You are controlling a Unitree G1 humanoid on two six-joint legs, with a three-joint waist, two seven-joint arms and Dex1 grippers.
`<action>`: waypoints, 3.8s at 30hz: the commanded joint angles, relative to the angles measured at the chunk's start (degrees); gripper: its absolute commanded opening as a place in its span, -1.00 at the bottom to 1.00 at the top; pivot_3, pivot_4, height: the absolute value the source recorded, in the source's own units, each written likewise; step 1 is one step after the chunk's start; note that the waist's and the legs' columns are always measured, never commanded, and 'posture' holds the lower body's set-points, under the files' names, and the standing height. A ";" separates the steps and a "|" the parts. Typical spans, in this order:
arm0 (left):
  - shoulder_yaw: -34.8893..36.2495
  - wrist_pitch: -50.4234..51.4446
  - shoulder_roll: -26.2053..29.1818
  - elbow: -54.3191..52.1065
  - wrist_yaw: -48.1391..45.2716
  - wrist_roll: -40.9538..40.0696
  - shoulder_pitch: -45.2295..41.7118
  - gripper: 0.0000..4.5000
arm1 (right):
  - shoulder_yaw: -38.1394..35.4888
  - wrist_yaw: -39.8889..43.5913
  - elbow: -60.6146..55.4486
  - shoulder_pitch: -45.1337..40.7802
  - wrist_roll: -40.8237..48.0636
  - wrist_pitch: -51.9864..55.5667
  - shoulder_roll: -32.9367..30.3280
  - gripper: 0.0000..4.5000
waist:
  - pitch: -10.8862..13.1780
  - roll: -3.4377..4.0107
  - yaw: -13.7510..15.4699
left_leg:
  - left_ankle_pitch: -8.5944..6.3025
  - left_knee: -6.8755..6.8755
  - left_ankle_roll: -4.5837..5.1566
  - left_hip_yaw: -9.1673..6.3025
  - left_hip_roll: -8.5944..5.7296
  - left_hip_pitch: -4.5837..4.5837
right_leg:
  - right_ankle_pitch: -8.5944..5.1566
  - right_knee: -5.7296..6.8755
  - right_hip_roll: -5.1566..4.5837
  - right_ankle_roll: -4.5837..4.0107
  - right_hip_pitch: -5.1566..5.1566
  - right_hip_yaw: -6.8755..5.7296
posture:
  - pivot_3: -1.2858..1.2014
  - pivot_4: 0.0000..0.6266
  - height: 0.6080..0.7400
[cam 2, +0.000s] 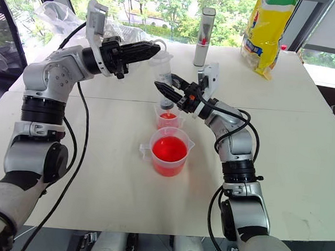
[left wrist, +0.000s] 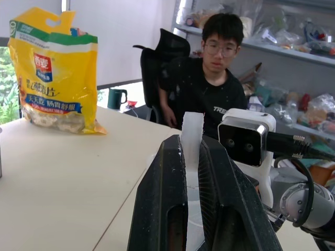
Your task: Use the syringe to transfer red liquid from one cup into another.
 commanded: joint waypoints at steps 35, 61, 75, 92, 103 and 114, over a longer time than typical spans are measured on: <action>4.48 1.69 4.81 -6.93 6.34 -3.94 0.19 0.99 | -2.20 -2.92 -3.72 -3.10 1.03 -3.21 0.16 -0.38 | 0.00 0.00 -0.02 | 0.00 -0.01 0.00 -0.01 0.04 0.00 | 0.00 0.01 -0.02 0.00 0.00 0.01 | 0.03 -0.52 1.00; 0.91 7.16 7.28 -35.08 12.45 -12.69 24.74 0.99 | -9.53 -31.03 -11.32 -14.27 4.42 74.59 -24.35 -0.38 | -0.01 0.00 -0.03 | -0.01 -0.09 0.01 0.01 0.05 -0.02 | -0.01 -0.10 -0.06 -0.03 -0.04 0.22 | 0.03 -0.52 1.00; -0.96 5.22 8.15 -37.07 13.73 -11.95 26.72 0.99 | -5.11 -41.46 0.93 -10.45 14.48 76.97 -26.00 -0.38 | -0.01 0.00 -0.06 | -0.01 -0.14 0.02 0.01 0.01 -0.13 | 0.00 -0.25 -0.01 -0.01 -0.08 0.21 | 0.03 -0.52 1.00; -1.89 3.73 9.54 -37.52 14.74 -11.04 27.10 1.00 | -5.02 -59.70 0.90 -7.34 34.58 76.97 -25.91 0.98 | -0.02 0.00 -0.01 | -0.01 -0.13 0.02 -0.02 0.04 -0.12 | 0.01 -0.35 0.01 0.01 0.00 0.19 | 0.03 -0.52 1.00; -1.77 3.97 13.78 -39.29 12.24 -10.35 30.43 1.00 | -1.36 -37.02 -26.51 -0.54 41.69 74.39 -51.38 0.98 | 0.01 0.05 0.11 | -0.07 -0.42 0.12 -0.09 0.09 -0.22 | -0.01 -0.78 -0.03 0.03 -0.03 0.12 | 0.03 -0.52 1.00; 0.32 5.89 21.35 -45.18 10.31 -11.90 38.54 1.00 | -29.16 3.77 -39.62 31.09 28.76 41.51 -59.47 0.98 | 0.02 0.01 0.18 | -0.07 -0.26 0.12 -0.13 0.12 -0.07 | -0.03 -0.79 -0.06 0.07 0.24 0.02 | 0.03 -0.52 1.00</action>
